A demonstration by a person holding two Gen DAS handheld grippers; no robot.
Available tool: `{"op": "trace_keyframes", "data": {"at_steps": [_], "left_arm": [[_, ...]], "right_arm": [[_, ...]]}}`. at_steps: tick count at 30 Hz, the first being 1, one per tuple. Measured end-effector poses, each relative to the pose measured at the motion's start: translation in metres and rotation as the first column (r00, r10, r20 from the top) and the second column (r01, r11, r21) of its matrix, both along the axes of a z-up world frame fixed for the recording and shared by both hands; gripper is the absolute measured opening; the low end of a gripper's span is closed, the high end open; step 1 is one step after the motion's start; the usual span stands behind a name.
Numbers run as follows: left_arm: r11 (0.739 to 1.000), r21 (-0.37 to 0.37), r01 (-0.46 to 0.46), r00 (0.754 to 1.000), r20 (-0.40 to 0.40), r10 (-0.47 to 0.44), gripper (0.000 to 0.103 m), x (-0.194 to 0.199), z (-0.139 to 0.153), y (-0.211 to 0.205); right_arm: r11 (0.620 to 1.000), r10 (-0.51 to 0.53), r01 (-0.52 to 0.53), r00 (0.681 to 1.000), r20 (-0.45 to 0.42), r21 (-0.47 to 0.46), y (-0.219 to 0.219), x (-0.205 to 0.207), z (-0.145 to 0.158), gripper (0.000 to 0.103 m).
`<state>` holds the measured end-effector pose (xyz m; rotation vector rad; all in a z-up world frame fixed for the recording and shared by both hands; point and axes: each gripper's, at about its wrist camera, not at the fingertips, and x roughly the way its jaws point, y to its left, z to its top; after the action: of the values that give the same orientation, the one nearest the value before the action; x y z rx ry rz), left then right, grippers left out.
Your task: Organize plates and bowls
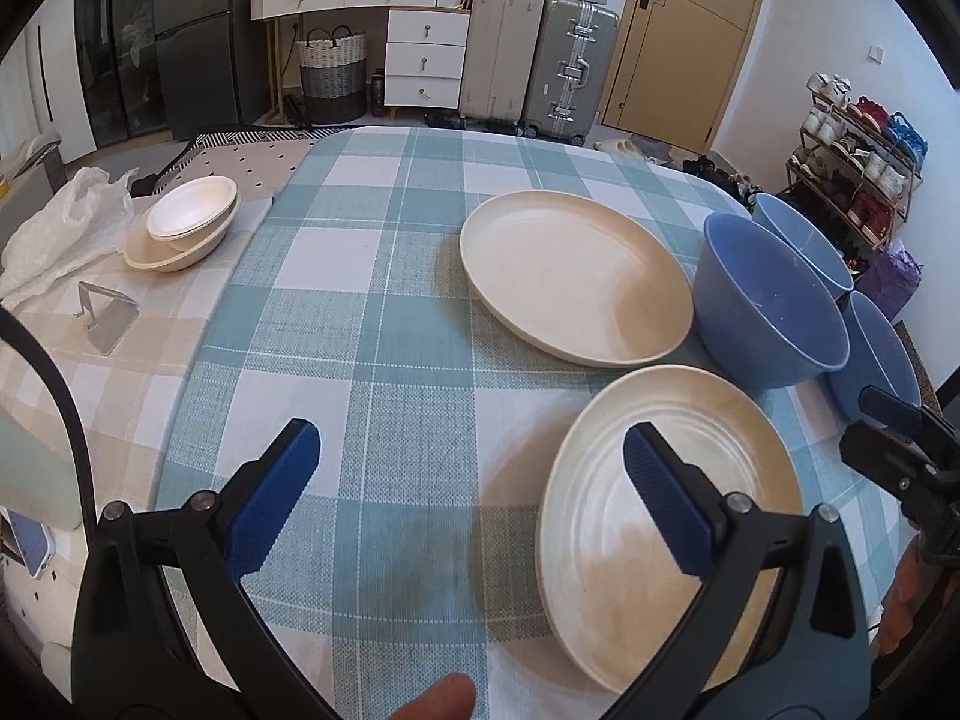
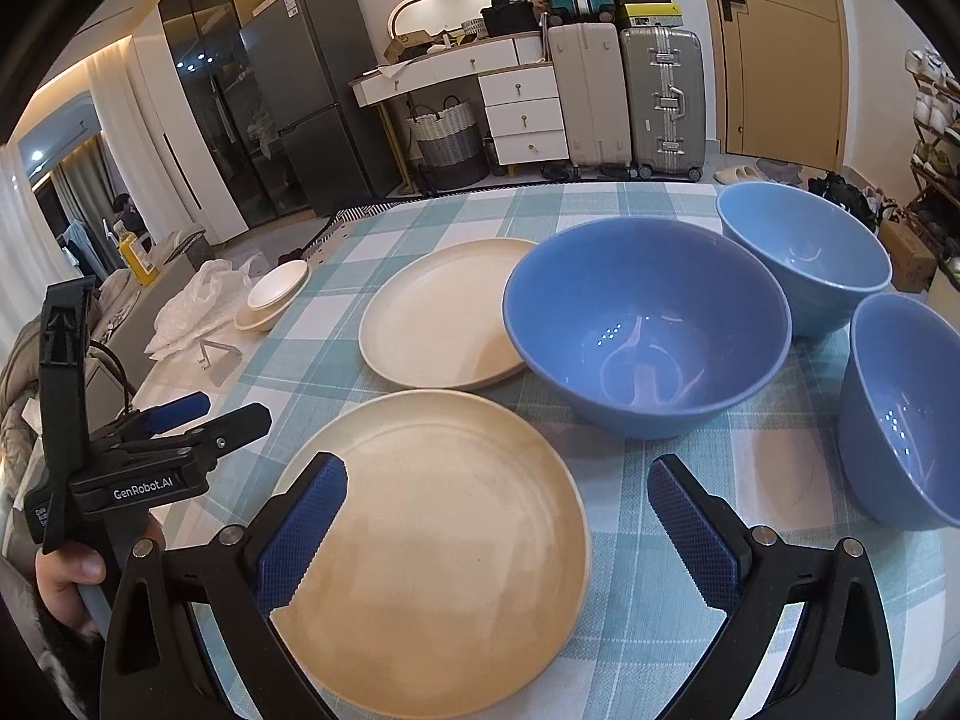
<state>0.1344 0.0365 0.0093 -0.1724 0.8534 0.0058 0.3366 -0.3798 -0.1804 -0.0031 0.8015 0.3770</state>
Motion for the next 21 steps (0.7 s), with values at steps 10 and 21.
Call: {"op": "trace_keyframes", "data": {"at_steps": [10,21], "left_arm": [[1.0,-0.021,-0.014,1.0,-0.01,0.014,0.101,0.024,0.004,0.001],[0.998,-0.051,-0.021,1.0,0.014,0.022,0.101,0.039,0.023,0.003]], "right_arm": [[1.0,0.006,-0.006,1.0,0.014,-0.024,0.0,0.022,0.019,0.102],[0.988,0.089,-0.08,0.994,0.059,-0.131,0.011,0.047,0.073,0.102]]}}
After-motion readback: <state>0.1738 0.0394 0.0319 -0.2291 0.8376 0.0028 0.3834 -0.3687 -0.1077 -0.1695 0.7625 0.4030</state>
